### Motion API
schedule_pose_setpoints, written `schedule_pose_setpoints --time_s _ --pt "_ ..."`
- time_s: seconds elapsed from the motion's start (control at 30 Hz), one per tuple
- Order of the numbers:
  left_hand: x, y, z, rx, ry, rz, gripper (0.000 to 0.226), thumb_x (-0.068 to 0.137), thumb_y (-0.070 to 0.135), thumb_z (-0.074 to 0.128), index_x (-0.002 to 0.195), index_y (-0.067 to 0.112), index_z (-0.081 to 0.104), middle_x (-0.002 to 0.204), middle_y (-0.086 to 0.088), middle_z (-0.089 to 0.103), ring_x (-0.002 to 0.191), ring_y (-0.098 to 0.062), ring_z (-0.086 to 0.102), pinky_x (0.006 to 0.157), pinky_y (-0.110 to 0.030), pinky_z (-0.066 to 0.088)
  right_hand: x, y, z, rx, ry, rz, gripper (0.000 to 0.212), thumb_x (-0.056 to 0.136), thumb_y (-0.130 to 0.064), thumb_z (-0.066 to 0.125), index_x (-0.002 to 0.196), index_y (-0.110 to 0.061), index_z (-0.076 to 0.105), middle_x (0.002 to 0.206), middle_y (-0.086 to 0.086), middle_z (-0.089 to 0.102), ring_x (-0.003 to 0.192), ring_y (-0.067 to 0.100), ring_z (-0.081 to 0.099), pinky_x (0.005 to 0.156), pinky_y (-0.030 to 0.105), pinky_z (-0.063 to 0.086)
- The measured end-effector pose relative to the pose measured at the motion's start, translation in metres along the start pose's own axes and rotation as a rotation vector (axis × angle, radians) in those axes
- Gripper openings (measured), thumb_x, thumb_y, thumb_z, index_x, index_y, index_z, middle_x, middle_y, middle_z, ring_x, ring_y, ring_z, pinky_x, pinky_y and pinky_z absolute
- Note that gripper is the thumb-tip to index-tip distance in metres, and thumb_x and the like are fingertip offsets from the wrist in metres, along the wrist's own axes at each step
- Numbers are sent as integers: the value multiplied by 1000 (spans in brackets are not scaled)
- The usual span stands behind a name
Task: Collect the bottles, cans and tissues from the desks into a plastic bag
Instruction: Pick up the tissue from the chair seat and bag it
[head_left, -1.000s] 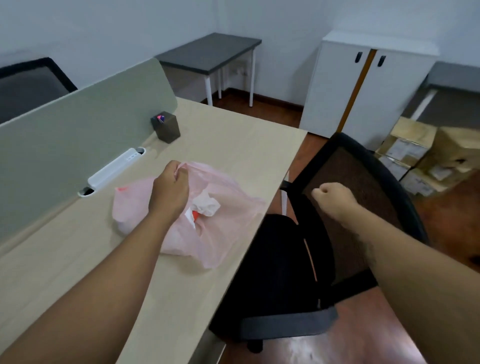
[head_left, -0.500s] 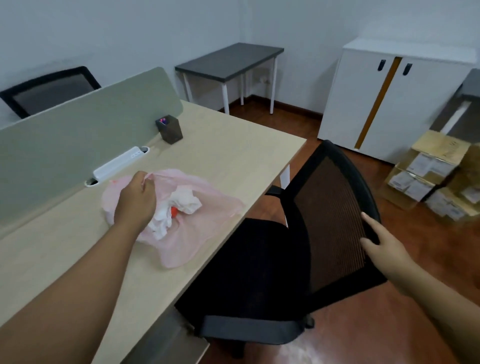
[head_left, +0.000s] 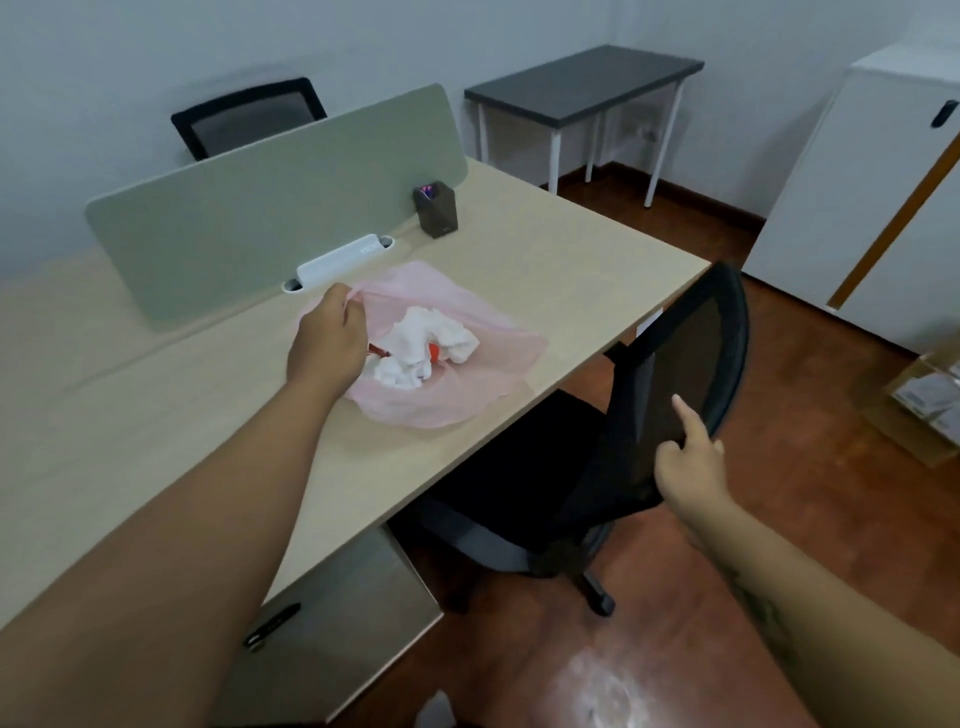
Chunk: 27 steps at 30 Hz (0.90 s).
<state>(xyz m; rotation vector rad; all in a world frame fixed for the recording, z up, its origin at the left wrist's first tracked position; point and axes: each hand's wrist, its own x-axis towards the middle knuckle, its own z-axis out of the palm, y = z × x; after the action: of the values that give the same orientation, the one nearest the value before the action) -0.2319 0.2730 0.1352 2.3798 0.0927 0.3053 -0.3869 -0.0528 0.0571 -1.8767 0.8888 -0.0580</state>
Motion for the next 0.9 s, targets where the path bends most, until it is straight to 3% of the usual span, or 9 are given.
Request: schedule_pose_setpoints --time_s 0.17,0.3,0.4,0.5,0.57,0.6,0.67,0.77,0.9 --pt "7 -12 -7 0 0 -16 27 98 34 31 101 21 55 99 -7 63 93 -33 55 82 -42 48 -11 -18 56 61 19 16 59 99 -9 32 144 -47 30 162 10 -4 49 19 42 49 31 39" --pt "25 -26 -12 10 -7 -36 28 99 34 31 103 18 54 97 -11 62 91 -35 56 81 -43 48 -15 -30 103 114 67 35 59 97 -9 33 136 -53 37 161 3 -2 64 21 46 68 41 49" --pt "39 -37 -14 -36 -19 -43 30 98 33 31 104 16 54 98 -11 63 92 -35 56 83 -44 49 -16 -39 130 101 81 60 56 97 -14 34 138 -52 34 161 3 2 78 23 48 85 50 51" --pt "51 -46 -15 -129 -22 -53 34 95 37 30 102 15 55 97 -9 64 93 -34 58 85 -44 50 -23 -51 153 41 80 50 57 97 -19 33 144 -49 22 160 12 2 81 31 54 86 50 50" --pt "57 -53 -17 -138 -38 -34 32 94 38 31 98 16 55 91 -8 64 88 -34 58 81 -42 50 -31 -57 166 -85 134 51 62 96 -23 38 149 -44 13 160 16 -5 121 43 47 103 49 39" --pt "60 -57 -19 -136 -45 -26 31 94 37 31 96 16 54 88 -8 63 86 -34 58 77 -41 49 -36 -60 169 -202 201 33 67 94 -27 43 151 -41 10 160 16 -11 140 43 23 114 51 24" --pt "68 -64 -27 -147 -47 -14 28 96 34 32 95 16 54 84 -7 61 83 -33 57 71 -39 47 -40 -68 170 -441 363 -137 80 89 -33 55 153 -34 8 160 15 -17 146 39 -10 118 52 2" --pt "82 -75 -40 -166 -25 -1 28 98 33 34 96 12 53 85 -10 60 81 -32 56 69 -38 45 -28 -92 175 -685 385 -539 86 83 -39 63 153 -32 12 161 15 1 146 43 -4 117 57 2" --pt "93 -90 -58 -185 28 -16 27 100 34 35 81 18 46 73 1 50 68 -23 47 62 -34 35 -6 -138 205 -813 175 -614 90 82 -54 64 152 -35 11 160 11 13 145 44 5 115 59 4"
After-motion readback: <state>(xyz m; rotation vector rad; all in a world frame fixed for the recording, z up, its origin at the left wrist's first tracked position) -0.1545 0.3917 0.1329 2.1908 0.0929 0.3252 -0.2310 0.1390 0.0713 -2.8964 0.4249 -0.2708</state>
